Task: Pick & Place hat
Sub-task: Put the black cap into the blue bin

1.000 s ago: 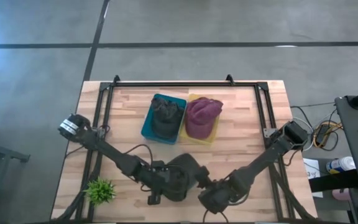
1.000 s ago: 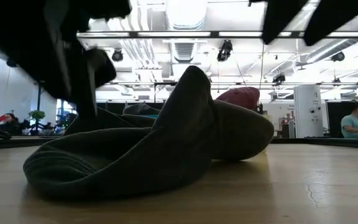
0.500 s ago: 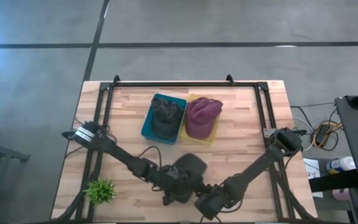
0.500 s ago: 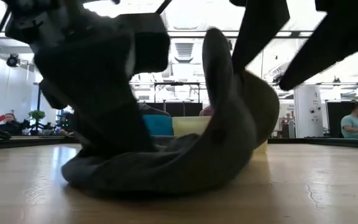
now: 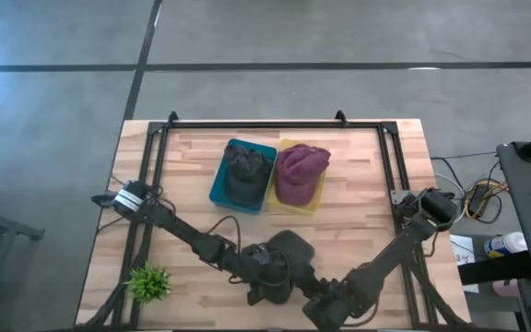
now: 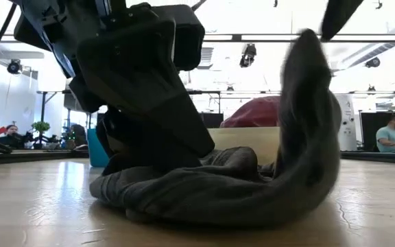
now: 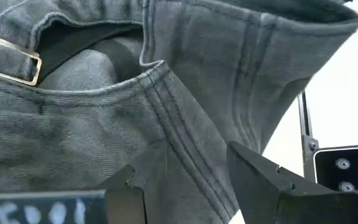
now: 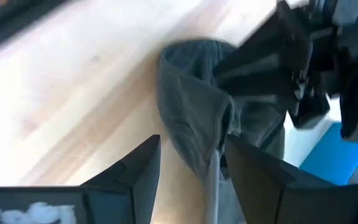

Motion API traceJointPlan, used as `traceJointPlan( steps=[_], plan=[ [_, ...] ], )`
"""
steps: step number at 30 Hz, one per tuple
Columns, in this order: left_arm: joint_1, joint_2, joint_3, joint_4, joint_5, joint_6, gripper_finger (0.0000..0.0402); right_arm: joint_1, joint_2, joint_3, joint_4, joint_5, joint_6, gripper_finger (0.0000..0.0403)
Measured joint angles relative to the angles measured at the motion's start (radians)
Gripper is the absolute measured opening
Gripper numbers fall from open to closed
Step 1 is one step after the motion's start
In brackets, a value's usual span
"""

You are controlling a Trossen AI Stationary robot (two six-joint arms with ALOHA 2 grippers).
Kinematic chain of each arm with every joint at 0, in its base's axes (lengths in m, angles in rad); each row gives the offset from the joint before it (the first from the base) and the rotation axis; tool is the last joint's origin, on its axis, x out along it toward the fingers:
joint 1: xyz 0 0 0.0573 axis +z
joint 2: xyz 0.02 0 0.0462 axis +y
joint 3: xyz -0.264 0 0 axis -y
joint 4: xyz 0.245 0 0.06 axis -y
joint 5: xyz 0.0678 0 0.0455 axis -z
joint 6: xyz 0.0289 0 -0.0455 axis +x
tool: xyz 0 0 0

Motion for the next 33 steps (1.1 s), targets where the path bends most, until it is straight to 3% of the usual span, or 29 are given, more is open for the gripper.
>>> traceJointPlan(
  steps=[13, 22, 33],
  plan=[
    [0.029, 0.002, 0.001, 0.075, -0.074, -0.020, 0.0163, 0.010, 0.049, -0.003, 0.125, -0.001, -0.070, 0.0178],
    [0.027, -0.003, 0.013, 0.096, 0.075, -0.083, 0.0163, -0.022, 0.081, -0.024, 0.137, -0.002, -0.092, 0.0178],
    [-0.032, -0.048, 0.013, -0.052, 0.070, -0.010, 0.0163, -0.027, 0.066, -0.003, 0.130, -0.004, -0.217, 0.0178]
  ],
)
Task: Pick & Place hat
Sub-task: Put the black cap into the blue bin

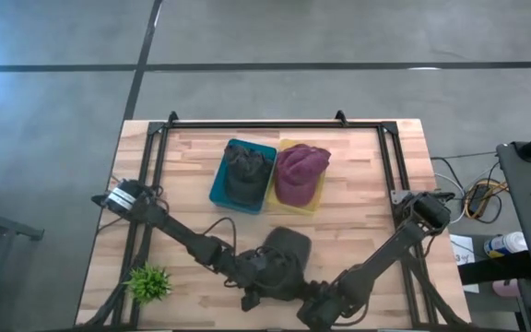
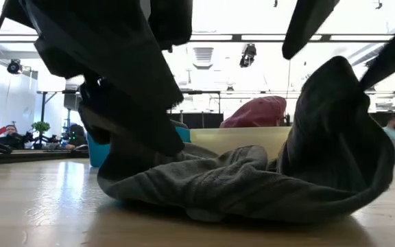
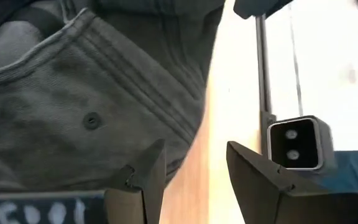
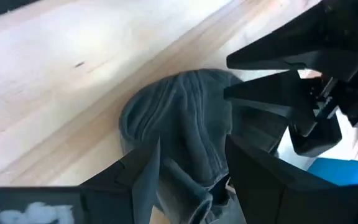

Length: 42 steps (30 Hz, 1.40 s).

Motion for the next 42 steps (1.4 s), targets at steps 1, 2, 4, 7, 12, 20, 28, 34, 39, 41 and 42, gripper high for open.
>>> traceJointPlan(
  steps=[1, 2, 4, 7, 12, 20, 28, 34, 39, 41, 42],
  plan=[
    [0.000, 0.000, 0.000, -0.001, 0.000, 0.003, 0.0163, -0.001, -0.001, 0.000, -0.009, 0.000, 0.007, 0.0178],
    [0.000, 0.001, 0.000, -0.002, 0.000, 0.005, 0.0163, -0.004, -0.001, -0.006, -0.020, -0.001, 0.009, 0.0178],
    [0.005, 0.000, 0.000, 0.001, 0.000, 0.032, 0.0163, -0.009, 0.003, -0.019, -0.045, -0.004, 0.000, 0.0178],
    [0.015, 0.000, 0.000, -0.006, 0.000, 0.080, 0.0163, -0.016, 0.003, -0.024, -0.067, -0.004, -0.001, 0.0178],
    [0.039, 0.000, 0.000, -0.004, 0.008, 0.104, 0.0163, -0.016, 0.003, -0.053, -0.086, -0.011, -0.020, 0.0178],
    [0.048, -0.001, 0.000, 0.007, 0.009, 0.103, 0.0163, -0.012, -0.013, -0.056, -0.213, 0.000, -0.011, 0.0178],
    [0.049, -0.002, 0.000, 0.022, -0.010, 0.052, 0.0163, 0.002, -0.024, -0.080, -0.301, 0.002, -0.050, 0.0178],
    [0.049, -0.002, 0.000, 0.040, -0.097, 0.020, 0.0163, 0.038, -0.054, -0.087, -0.323, 0.002, 0.002, 0.0178],
    [0.050, -0.001, 0.000, 0.077, -0.106, 0.015, 0.0163, 0.069, -0.065, -0.081, -0.318, 0.002, 0.003, 0.0178],
    [0.050, -0.001, 0.000, 0.079, -0.106, 0.006, 0.0163, 0.070, -0.064, -0.106, -0.311, 0.000, 0.033, 0.0178],
    [0.050, -0.001, 0.000, 0.080, -0.106, 0.001, 0.0163, 0.070, -0.063, -0.125, -0.299, 0.000, 0.035, 0.0178]
  ],
)
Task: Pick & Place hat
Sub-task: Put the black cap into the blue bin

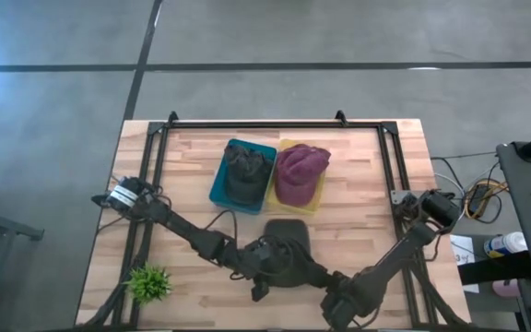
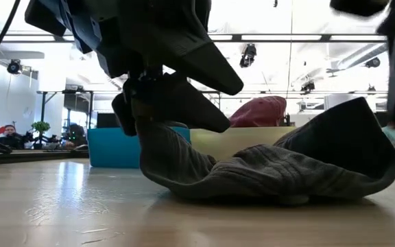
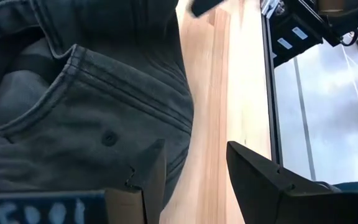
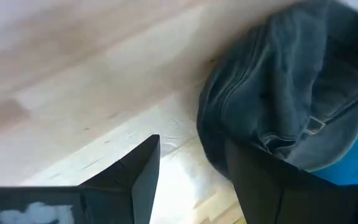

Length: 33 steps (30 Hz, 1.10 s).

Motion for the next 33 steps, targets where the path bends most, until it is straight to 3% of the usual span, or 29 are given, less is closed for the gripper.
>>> traceJointPlan(
  steps=[6, 11, 20, 33],
  plan=[
    [-0.003, 0.001, 0.000, -0.017, 0.001, -0.014, 0.0163, -0.003, 0.000, -0.093, 0.172, 0.136, -0.141, 0.0178],
    [-0.003, 0.002, 0.000, -0.016, 0.001, -0.022, 0.0163, -0.014, 0.002, -0.149, 0.252, 0.111, -0.137, 0.0178],
    [-0.003, 0.002, 0.000, -0.015, 0.001, -0.017, 0.0163, -0.038, 0.000, -0.258, 0.467, 0.167, -0.238, 0.0178],
    [-0.009, 0.002, 0.000, 0.020, 0.001, -0.002, 0.0163, -0.126, 0.006, -0.308, 0.735, 0.179, -0.290, 0.0170]
  ],
)
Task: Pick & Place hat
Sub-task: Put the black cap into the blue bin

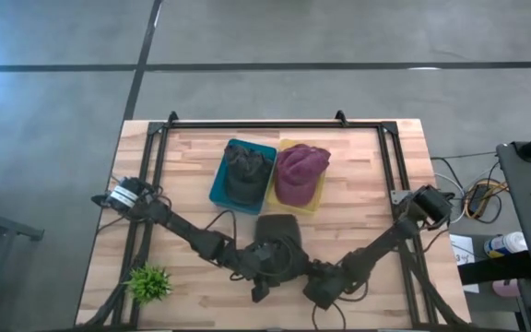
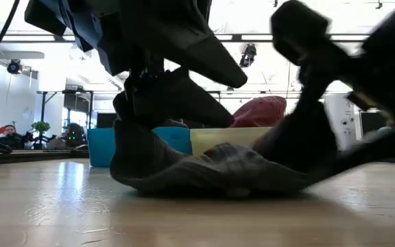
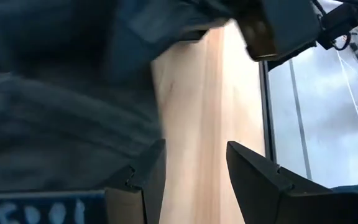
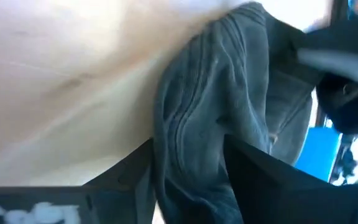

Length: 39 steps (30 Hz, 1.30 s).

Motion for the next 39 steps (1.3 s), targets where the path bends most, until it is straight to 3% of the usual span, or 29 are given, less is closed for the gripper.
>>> traceJointPlan(
  steps=[4, 7, 10, 14, 18, 24, 27, 31, 39],
  plan=[
    [-0.003, -0.010, 0.029, -0.009, -0.001, 0.002, 0.0163, -0.027, 0.000, 0.003, -0.013, 0.001, 0.068, 0.0133],
    [-0.007, -0.070, 0.068, -0.064, 0.004, 0.005, 0.0163, -0.033, -0.013, 0.018, -0.034, -0.007, 0.130, 0.0079],
    [-0.007, -0.172, 0.117, -0.216, -0.003, 0.047, 0.0163, -0.034, -0.055, 0.034, -0.035, -0.044, 0.177, 0.0022],
    [-0.008, -0.332, 0.188, -0.471, -0.106, 0.071, 0.0163, -0.058, -0.140, 0.061, -0.076, -0.085, 0.316, 0.0010],
    [-0.020, -0.504, 0.266, -0.633, -0.310, 0.104, 0.0163, -0.161, -0.278, 0.103, -0.165, -0.253, 0.498, 0.0009],
    [-0.048, -0.722, 0.311, -0.703, -0.608, 0.197, 0.0163, -0.484, -0.414, 0.213, -0.194, -0.709, 0.885, 0.0008],
    [-0.048, -0.809, 0.307, -0.709, -0.641, 0.233, 0.0163, -0.632, -0.413, 0.290, -0.187, -0.845, 1.031, 0.0008],
    [-0.046, -0.883, 0.296, -0.726, -0.700, 0.296, 0.0163, -0.756, -0.348, 0.400, -0.177, -0.906, 1.101, 0.0008],
    [-0.043, -0.923, 0.295, -0.750, -0.772, 0.500, 0.0163, -0.853, -0.100, 0.576, -0.169, -0.909, 1.081, 0.0008]
  ],
)
